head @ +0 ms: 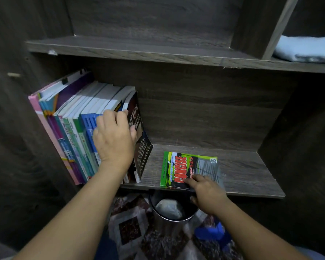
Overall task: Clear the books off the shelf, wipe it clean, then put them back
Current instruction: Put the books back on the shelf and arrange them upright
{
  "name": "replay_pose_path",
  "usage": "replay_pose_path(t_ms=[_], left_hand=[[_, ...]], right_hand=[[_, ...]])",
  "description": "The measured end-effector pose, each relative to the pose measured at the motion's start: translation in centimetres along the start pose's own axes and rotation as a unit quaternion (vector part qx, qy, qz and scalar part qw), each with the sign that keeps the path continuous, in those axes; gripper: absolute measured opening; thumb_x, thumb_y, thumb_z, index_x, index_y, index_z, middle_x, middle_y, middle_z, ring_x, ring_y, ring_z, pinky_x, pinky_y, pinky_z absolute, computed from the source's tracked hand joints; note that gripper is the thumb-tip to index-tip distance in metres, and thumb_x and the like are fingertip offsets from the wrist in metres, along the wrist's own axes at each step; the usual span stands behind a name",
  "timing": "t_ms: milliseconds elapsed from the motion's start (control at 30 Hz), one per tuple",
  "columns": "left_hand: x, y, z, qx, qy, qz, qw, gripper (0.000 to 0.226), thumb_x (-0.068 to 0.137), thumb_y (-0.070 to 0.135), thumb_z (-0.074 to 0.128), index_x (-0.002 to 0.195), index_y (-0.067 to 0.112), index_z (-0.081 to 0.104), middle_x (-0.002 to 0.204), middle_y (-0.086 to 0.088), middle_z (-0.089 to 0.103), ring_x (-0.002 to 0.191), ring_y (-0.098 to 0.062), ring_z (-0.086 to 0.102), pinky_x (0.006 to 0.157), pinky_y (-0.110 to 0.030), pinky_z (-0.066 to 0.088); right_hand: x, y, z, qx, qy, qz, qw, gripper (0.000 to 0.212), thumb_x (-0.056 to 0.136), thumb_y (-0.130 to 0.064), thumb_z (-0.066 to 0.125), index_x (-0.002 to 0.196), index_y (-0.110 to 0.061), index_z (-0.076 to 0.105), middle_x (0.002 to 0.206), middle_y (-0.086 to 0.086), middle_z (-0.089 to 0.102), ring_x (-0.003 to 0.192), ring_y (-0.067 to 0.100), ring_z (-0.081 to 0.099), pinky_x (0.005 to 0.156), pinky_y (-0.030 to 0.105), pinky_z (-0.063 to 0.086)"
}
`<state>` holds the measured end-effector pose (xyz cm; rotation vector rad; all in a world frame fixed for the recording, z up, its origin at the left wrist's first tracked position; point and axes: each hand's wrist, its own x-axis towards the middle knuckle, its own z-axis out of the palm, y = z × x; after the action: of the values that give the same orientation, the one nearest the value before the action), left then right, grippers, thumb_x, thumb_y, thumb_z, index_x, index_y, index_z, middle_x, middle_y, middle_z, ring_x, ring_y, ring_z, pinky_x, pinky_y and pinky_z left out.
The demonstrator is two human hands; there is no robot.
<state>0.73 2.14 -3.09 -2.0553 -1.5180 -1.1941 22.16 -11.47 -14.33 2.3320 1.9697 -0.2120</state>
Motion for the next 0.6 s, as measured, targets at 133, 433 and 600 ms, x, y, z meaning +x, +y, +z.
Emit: replay_pose_path(t_ms=[133,433,600], left_hand=[[-0.2,0.1,-0.2,0.055,-0.028,-0.034,0.998,0.069,0.060,0.032,0.087,0.115,0.006,0.054,0.120,-0.018,0.046,0.116,-0.034,0.031,0.088,-0.053,0.037],[-1.0,-1.5,0.4,0.043,-0.074,-0.008,0.996,0.089,0.064,0.028,0.086,0.136,0.010,0.038,0.145,-0.016,0.028,0.142,-0.040,0.014,0.109,-0.058,0.021],[-1.0,-1.9,0.3,0.036,-0.076,0.006,0.996,0.088,0.065,0.031,0.083,0.138,0.012,0.036,0.145,-0.014,0.026,0.142,-0.039,0.014,0.107,-0.057,0.023]], right_hand=[[0.1,-0.1,-0.1,-0.003,0.000,0.004,1.000,0.065,0.090,-0.033,0.059,0.147,-0.034,0.028,0.146,0.001,0.036,0.131,0.025,0.035,0.107,0.040,0.037],[0.4,-0.8,0.1,-0.038,0.011,0.022,0.999,0.065,0.094,-0.038,0.055,0.149,-0.032,0.021,0.150,0.005,0.032,0.132,0.028,0.037,0.103,0.041,0.041],[0.8,-1.5,-0.2,-0.110,0.000,0.019,0.994,0.062,0.097,-0.045,0.045,0.150,-0.027,0.018,0.141,0.011,0.042,0.123,0.031,0.045,0.091,0.040,0.048]])
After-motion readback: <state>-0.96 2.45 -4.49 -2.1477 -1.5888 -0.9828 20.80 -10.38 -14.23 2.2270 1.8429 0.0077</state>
